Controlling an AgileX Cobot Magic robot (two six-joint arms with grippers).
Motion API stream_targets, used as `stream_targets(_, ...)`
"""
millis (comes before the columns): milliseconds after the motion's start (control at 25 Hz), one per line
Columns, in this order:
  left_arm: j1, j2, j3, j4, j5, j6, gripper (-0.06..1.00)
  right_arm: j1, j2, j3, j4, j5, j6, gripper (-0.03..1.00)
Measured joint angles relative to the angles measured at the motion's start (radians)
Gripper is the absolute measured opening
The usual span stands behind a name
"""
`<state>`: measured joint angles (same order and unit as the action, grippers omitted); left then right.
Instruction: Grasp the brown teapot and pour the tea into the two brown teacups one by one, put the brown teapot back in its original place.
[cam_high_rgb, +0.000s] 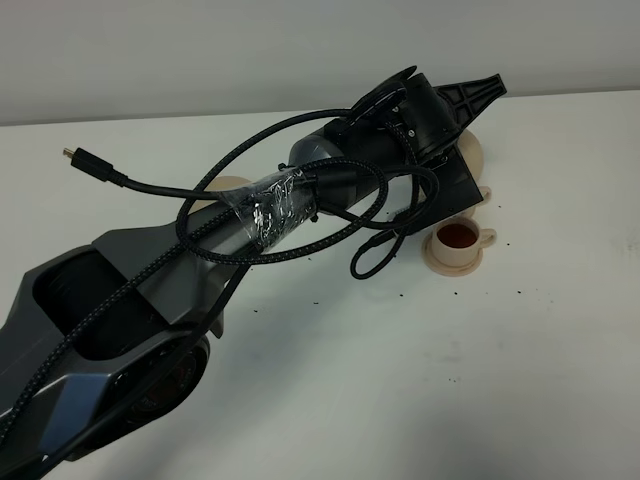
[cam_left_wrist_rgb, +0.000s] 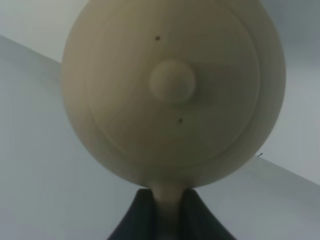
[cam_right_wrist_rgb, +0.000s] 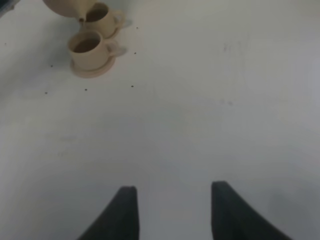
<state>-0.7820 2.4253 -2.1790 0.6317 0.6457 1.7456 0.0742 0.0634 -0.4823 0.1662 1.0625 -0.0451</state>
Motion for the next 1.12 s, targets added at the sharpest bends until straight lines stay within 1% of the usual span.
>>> stream_targets(560,0.000,0.000,0.000,-0.005,0.001,0.018,0.12,0.000,0.000,0.000,0.000,0.000,0.001,0.35)
stream_targets(720,0.000,0.000,0.000,-0.037,0.027,0.011,0.12,0.000,0.000,0.000,0.000,0.000,0.001,0.35)
stream_targets(840,0.000,0.000,0.000,-0.053,0.061,-0.033,0.12,0.000,0.000,0.000,0.000,0.000,0.001,0.35)
stream_targets(1120,0.001,0.000,0.000,-0.046,0.126,-0.176,0.12,0.000,0.000,0.000,0.000,0.000,-0.001,0.35)
